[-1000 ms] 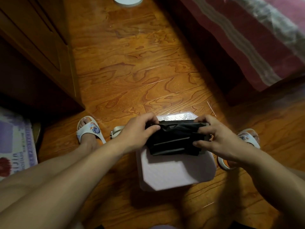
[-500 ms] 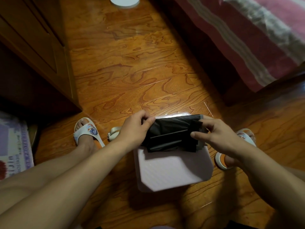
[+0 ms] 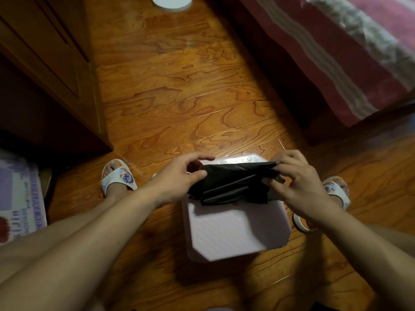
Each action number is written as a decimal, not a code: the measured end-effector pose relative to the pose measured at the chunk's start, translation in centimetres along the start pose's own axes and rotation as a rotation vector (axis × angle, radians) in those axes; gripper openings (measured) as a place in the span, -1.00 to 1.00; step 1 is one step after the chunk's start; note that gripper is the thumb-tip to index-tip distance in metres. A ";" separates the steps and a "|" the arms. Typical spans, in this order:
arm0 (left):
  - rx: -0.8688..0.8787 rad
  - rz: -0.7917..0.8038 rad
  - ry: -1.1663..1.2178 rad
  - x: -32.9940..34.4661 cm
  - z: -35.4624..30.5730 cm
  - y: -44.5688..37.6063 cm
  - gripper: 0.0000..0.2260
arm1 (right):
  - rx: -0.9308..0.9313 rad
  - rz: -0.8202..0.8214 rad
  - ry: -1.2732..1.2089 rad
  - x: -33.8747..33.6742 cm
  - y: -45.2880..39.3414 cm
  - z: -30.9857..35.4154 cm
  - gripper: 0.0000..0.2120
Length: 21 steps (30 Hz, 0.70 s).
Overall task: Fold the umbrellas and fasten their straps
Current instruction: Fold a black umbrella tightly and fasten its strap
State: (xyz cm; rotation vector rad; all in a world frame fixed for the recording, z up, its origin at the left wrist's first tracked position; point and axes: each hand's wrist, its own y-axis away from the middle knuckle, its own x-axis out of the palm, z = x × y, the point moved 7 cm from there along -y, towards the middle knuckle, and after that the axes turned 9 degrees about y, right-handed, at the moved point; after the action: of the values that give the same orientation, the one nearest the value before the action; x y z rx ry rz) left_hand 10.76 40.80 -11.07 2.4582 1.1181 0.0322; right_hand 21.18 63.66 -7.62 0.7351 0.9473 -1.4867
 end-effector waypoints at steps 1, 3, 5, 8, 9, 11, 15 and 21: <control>0.007 -0.004 0.003 -0.1 0.0 0.1 -0.70 | -0.069 -0.037 0.035 -0.2 0.3 0.6 -0.78; 0.017 -0.015 0.032 -0.3 0.1 0.1 -0.74 | -0.209 -0.080 0.066 -0.5 1.0 1.8 -0.85; 0.011 0.004 0.081 -0.3 0.2 0.0 -0.78 | -0.323 -0.104 0.114 -0.6 2.2 3.0 -0.92; -0.032 0.088 0.077 -0.1 0.6 -0.1 -0.80 | -0.450 -0.171 0.231 -0.4 4.0 4.2 -0.95; -0.044 0.119 0.053 0.1 0.7 -0.2 -0.80 | -0.464 -0.194 0.266 -0.4 4.4 4.2 -0.93; -0.058 0.150 0.036 0.2 0.8 -0.3 -0.81 | -0.452 -0.240 0.333 -0.5 4.8 4.0 -0.88; -0.054 0.063 0.068 -0.4 1.1 -0.4 -0.88 | -0.414 -0.293 0.363 -1.0 4.6 3.9 -0.85; 0.018 0.100 0.086 -0.1 0.7 0.8 -0.81 | -0.288 -0.236 0.314 -0.8 4.4 2.4 -0.89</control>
State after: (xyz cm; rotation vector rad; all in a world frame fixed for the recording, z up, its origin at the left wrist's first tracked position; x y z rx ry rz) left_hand 11.43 40.03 -11.35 2.5488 1.0330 0.1600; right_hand 25.85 61.94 -6.46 0.6727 1.4961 -1.4164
